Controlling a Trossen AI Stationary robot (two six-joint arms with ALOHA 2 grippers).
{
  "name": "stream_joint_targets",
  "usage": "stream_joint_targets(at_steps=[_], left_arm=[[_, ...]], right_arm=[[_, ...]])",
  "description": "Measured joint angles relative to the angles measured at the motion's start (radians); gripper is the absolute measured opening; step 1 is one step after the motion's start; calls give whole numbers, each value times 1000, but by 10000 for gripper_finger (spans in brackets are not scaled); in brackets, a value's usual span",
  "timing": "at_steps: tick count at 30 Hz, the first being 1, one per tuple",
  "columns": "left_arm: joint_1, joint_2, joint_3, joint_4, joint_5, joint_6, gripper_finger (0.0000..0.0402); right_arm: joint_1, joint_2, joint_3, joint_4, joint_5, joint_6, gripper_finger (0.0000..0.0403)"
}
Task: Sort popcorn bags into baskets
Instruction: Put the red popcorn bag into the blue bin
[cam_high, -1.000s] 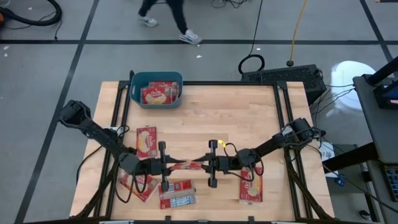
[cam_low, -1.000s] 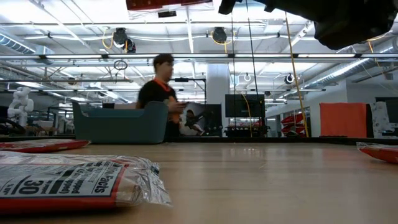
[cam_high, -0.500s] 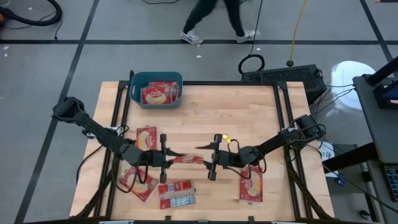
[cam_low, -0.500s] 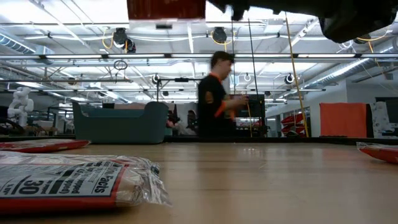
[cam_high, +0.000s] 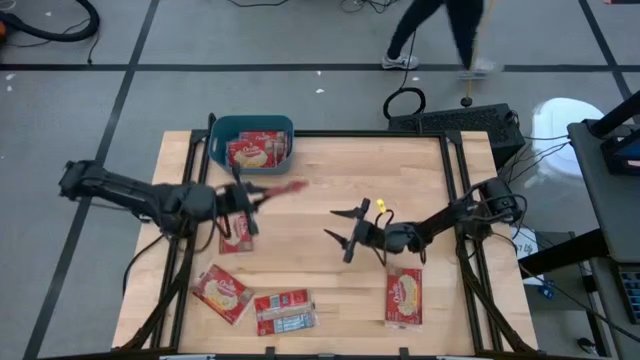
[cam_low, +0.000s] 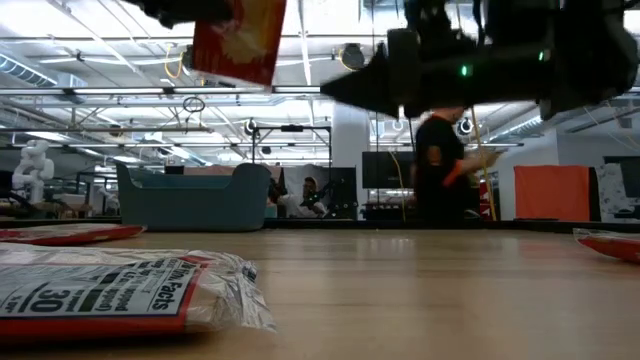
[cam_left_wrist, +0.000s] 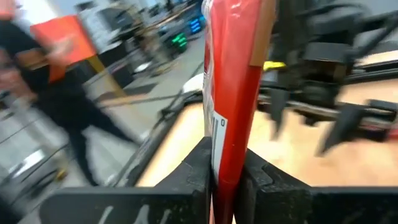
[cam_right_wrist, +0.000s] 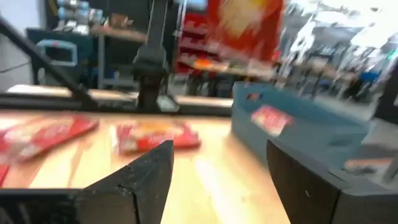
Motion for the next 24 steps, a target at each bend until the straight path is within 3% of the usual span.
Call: stream_joint_targets(at_steps=[5,9,14,24], left_arm=[[174,-73,0,-113,11,-49,25],[329,-73,30,-248,67,-114,31],[511,-5,126,-443,219,-128,33],[766,203,349,-744,316,-38,34]], right_arm=[[-74,0,-42,-71,-172,94,231],[-125,0,-47,-118,-233,83,218],[-185,0,-47,-108,-308,9,209],[-293,0,-47,-96,-449,-59,208]])
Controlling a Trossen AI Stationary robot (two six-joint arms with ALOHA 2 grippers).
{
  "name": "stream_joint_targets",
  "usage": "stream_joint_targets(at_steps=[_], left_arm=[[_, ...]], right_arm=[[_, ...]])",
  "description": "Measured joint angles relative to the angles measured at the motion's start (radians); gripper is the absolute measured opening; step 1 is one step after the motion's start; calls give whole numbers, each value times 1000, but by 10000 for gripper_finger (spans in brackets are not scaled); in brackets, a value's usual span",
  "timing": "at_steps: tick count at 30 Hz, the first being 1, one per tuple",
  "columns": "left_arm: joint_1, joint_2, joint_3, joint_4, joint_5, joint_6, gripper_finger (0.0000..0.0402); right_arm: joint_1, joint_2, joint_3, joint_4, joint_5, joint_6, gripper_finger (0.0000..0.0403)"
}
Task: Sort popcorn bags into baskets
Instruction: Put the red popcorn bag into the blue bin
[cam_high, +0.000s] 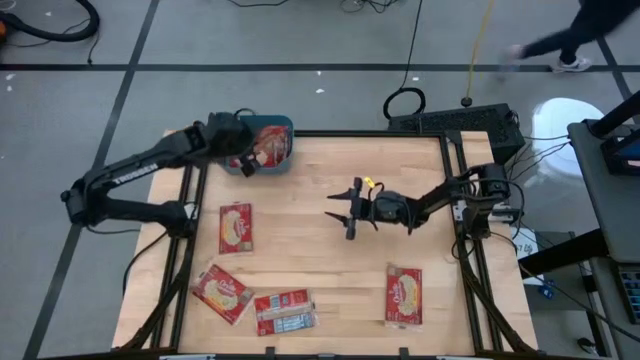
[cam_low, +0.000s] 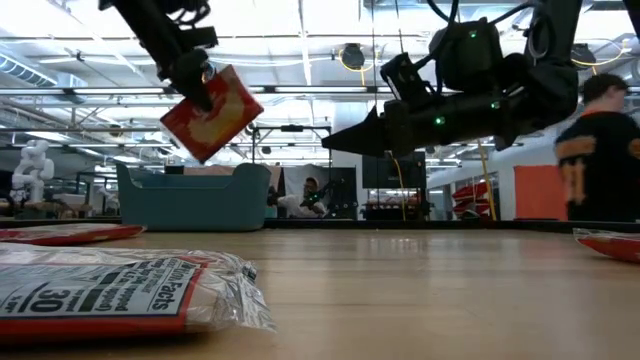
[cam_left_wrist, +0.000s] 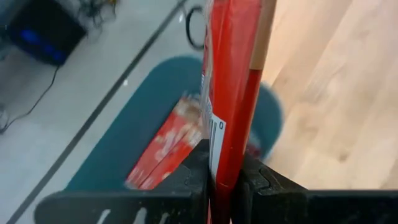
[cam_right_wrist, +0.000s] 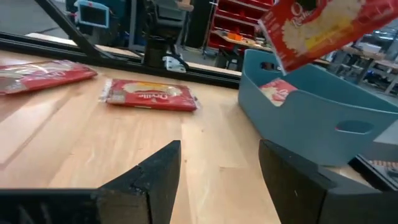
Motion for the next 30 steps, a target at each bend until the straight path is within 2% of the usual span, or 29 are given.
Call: stream_joint_targets(at_steps=[7,14,24,30], left_arm=[[92,135,105,-119,1,151,35],[157,231,112,-158,2,354,35],[196,344,112,-236,-6,412,35],[186,350,112,-284,-9,419,35]], right_arm=[[-18,0,0,-31,-57,0,208],[-17,0,0,-50,-57,3,208],[-17,0,0,-53,-56,22,208],[-17,0,0,-61,-55,52,208]])
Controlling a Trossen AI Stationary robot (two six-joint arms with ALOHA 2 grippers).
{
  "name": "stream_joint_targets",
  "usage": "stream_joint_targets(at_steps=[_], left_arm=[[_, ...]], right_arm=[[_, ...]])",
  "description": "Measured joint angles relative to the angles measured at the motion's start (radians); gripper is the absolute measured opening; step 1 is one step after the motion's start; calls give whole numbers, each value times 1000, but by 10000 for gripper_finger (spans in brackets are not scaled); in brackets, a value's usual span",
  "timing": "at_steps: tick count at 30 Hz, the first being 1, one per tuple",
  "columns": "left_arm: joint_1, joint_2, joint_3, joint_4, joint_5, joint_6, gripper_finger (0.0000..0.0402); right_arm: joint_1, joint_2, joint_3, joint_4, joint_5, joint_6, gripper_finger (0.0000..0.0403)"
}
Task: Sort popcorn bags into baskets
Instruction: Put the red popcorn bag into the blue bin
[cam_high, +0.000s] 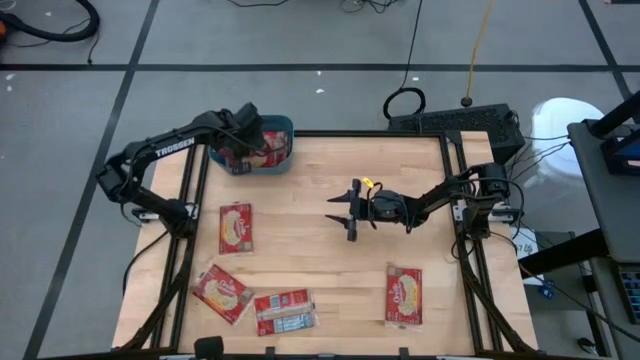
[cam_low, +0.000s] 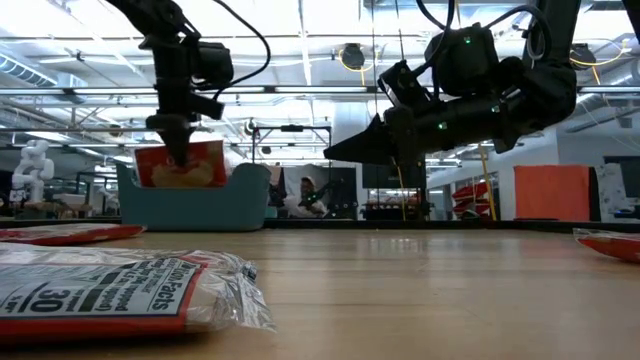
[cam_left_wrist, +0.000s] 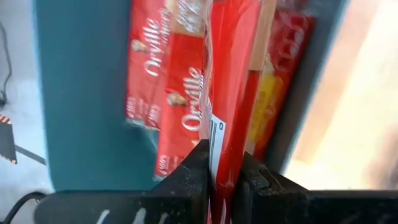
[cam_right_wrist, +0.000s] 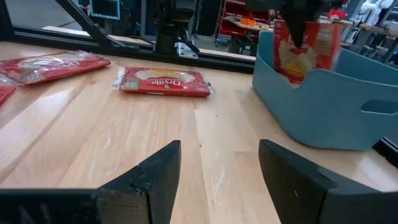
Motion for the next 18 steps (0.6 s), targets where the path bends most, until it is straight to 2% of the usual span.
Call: stream_joint_targets(at_steps=[6,11,18], left_arm=[[-1,0,0,-37,6,30,35],[-1,3,0,-2,4,43,39],[3,8,-7,77,-60,86,90]], right_arm=[[0,0,0,1,1,2,208],[0,0,0,1,2,0,208],[0,0,0,1,2,0,208]])
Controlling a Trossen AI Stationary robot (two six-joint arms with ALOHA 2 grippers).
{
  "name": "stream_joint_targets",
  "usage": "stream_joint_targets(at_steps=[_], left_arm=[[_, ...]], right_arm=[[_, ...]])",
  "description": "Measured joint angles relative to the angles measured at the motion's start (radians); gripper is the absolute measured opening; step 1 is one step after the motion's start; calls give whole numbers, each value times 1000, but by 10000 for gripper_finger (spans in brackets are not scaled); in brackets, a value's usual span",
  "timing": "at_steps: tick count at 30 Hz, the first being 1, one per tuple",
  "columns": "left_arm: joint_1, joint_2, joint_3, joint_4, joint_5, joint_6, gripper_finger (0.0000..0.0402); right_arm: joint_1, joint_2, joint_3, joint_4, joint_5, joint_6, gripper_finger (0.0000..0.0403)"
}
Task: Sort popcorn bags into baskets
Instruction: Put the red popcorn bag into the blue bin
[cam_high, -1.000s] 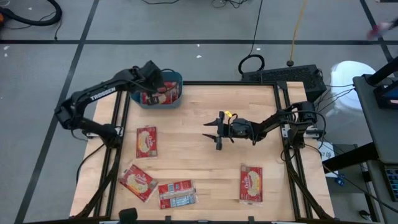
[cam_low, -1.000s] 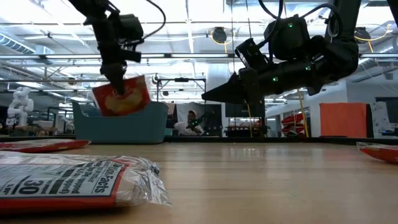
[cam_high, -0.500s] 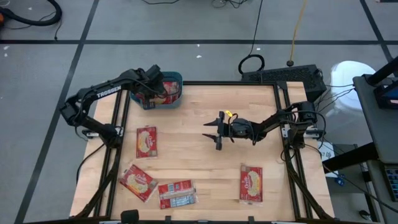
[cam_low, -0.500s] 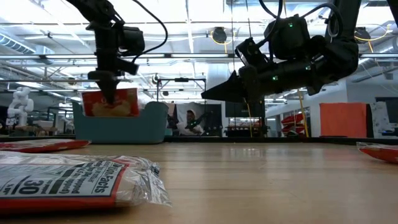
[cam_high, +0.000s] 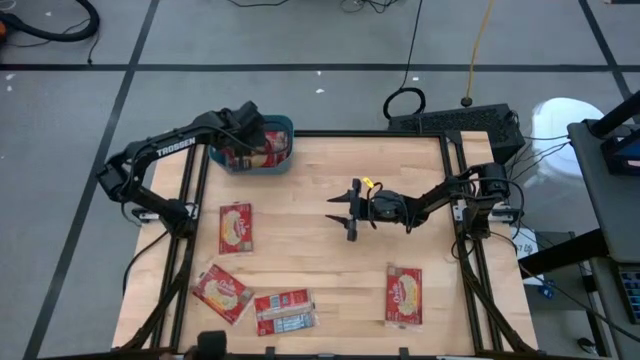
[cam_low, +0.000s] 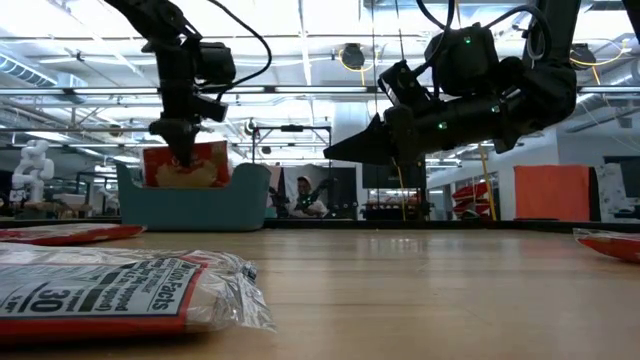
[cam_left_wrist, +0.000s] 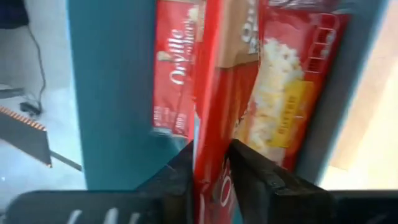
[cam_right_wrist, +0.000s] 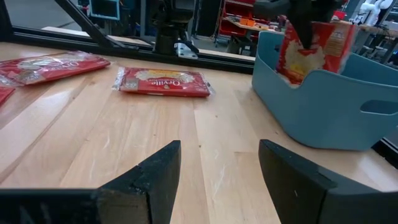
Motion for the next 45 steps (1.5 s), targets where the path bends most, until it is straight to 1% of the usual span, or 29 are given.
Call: stream_joint_targets(at_steps=[6,8,11,12,14,18,19,22,24,27,32,36,43,45], left_arm=[[15,0,-4,75,-33,-7,155],[16,0,-4,123,-77,-15,174],[16,0,-4,212,-182,-66,193],[16,0,-4,239,-204,-93,196],[16,0,-4,271,-210,-150,199],[14,0,-4,278,-166,-268,191],[14,0,-4,271,-131,-299,187],[20,-1,-10,237,26,-351,171],[21,-1,-32,237,88,-354,158],[21,-1,-78,264,93,-359,139],[21,-1,-167,377,95,-374,112],[21,-1,-231,482,130,-371,95],[63,-1,-338,745,130,-365,90],[81,-1,-359,784,141,-373,90]], right_arm=[[0,0,0,0,0,7,208],[0,0,0,0,0,7,208],[0,0,0,0,0,8,208],[0,0,0,0,0,8,208],[0,0,0,0,0,8,208],[0,0,0,0,0,8,208],[0,0,0,0,0,10,208],[0,0,0,0,0,22,208],[0,0,0,0,0,26,208],[0,0,0,0,0,29,208],[0,0,0,0,1,34,208],[-6,0,0,0,6,34,208],[-26,0,0,7,6,35,208],[-30,0,0,8,6,35,208]])
